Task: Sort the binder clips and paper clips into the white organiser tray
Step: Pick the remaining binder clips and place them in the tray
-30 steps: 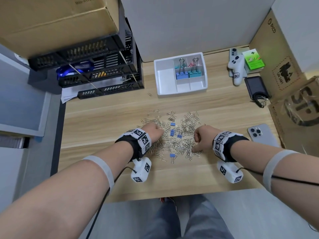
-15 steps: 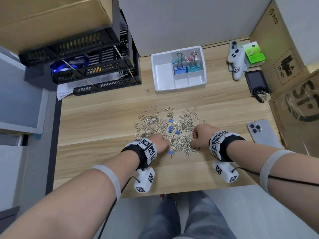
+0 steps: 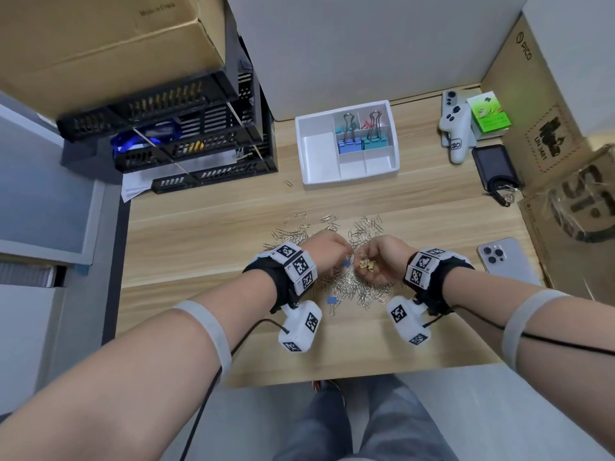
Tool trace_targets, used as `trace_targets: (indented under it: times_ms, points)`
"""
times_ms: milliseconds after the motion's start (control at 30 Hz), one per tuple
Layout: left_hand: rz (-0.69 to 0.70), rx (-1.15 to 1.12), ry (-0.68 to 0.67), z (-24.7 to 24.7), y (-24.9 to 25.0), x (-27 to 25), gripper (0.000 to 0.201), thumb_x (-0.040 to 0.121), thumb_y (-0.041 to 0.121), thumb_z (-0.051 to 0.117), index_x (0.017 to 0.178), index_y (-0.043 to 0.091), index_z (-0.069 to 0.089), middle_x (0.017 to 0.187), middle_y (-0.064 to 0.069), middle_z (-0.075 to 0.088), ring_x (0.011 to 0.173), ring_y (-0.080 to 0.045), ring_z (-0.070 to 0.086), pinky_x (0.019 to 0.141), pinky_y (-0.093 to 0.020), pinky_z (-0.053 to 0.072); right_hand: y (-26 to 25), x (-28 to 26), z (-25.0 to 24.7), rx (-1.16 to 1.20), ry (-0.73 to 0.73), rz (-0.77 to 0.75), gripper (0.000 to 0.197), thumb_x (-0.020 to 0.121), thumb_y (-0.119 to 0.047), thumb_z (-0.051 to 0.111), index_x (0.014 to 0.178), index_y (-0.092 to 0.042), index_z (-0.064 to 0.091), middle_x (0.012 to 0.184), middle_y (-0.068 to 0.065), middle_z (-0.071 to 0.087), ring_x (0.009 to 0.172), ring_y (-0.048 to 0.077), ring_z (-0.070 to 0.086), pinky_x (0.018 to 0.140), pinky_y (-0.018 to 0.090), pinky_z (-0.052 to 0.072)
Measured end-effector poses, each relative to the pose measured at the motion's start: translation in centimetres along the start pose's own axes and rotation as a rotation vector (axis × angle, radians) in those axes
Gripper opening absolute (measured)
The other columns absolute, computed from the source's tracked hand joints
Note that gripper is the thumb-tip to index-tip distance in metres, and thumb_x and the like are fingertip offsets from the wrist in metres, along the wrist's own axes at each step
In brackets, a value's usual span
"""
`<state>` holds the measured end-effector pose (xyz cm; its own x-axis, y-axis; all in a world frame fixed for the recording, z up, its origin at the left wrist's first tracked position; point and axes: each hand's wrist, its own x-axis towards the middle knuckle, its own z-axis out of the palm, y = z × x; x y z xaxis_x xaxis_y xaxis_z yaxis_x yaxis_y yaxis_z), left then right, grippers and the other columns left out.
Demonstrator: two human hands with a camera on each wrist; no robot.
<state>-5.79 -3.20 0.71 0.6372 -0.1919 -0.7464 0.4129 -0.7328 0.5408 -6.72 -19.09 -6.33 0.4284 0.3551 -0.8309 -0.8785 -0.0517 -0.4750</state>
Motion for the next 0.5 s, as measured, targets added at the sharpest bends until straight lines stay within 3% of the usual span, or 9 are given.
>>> trace_targets:
  times_ms: [100,200,267,300,367,400,500]
  points:
    - [0.055,-0.012,-0.035,-0.1,1.3,-0.9,0.030,0.090,-0.003,0.044,0.110,0.002,0.065,0.078,-0.010,0.063,0.046,-0.013,0.054,0.041,-0.013,0.038,0.1,-0.1,0.4,0.053,-0.018,-0.034,0.024,0.063,-0.023,0.044,0.077,-0.007,0.056,0.069,0.011,0.056,0.055,0.020,0.047,0.052,0.022,0.036]
    - [0.136,0.050,-0.015,0.1,2.2,-1.6,0.028,0.093,-0.001,0.045,0.115,0.004,0.063,0.081,-0.012,0.064,0.059,-0.015,0.062,0.032,-0.009,0.033,0.1,0.3,0.7,0.111,-0.021,-0.054,0.034,0.077,-0.037,0.045,0.089,-0.007,0.055,0.074,0.014,0.057,0.055,0.023,0.052,0.056,0.026,0.040]
    - [0.167,0.043,0.004,0.1,2.4,-1.7,0.032,0.092,-0.002,0.047,0.119,0.007,0.061,0.090,-0.013,0.065,0.052,-0.007,0.064,0.035,-0.009,0.037,0.1,0.5,0.6,0.140,-0.041,-0.037,0.039,0.085,-0.045,0.041,0.088,-0.009,0.055,0.071,0.012,0.058,0.055,0.023,0.053,0.050,0.023,0.042]
    - [0.175,0.006,0.003,0.1,2.3,-1.7,0.035,0.090,-0.004,0.048,0.120,0.008,0.061,0.096,-0.014,0.065,0.050,-0.006,0.065,0.041,-0.012,0.045,0.0,0.5,0.6,0.158,-0.048,-0.031,0.041,0.088,-0.048,0.040,0.088,-0.010,0.057,0.070,0.011,0.058,0.056,0.023,0.053,0.048,0.022,0.043]
    - [0.193,-0.099,-0.019,0.0,2.3,-1.7,0.031,0.088,-0.005,0.050,0.111,0.009,0.065,0.105,-0.024,0.067,0.063,-0.023,0.070,0.065,-0.031,0.061,0.0,0.4,0.5,0.186,-0.041,-0.028,0.043,0.090,-0.053,0.044,0.088,-0.012,0.059,0.067,0.008,0.058,0.056,0.022,0.054,0.046,0.021,0.044]
    - [0.205,-0.128,-0.010,-0.1,2.2,-1.8,0.028,0.088,-0.004,0.050,0.105,0.011,0.067,0.105,-0.027,0.068,0.066,-0.027,0.069,0.069,-0.036,0.061,0.0,0.4,0.6,0.179,-0.016,-0.029,0.041,0.090,-0.052,0.050,0.086,-0.012,0.060,0.066,0.007,0.058,0.055,0.021,0.055,0.045,0.020,0.044]
    - [0.215,-0.072,0.127,-0.7,1.5,-1.4,0.019,0.089,0.005,0.056,0.102,0.010,0.069,0.080,-0.009,0.070,0.055,-0.013,0.062,0.047,-0.019,0.048,0.1,0.8,0.5,0.106,0.110,0.009,0.032,0.094,-0.036,0.055,0.073,-0.013,0.055,0.059,0.002,0.052,0.048,0.014,0.047,0.039,0.018,0.037]
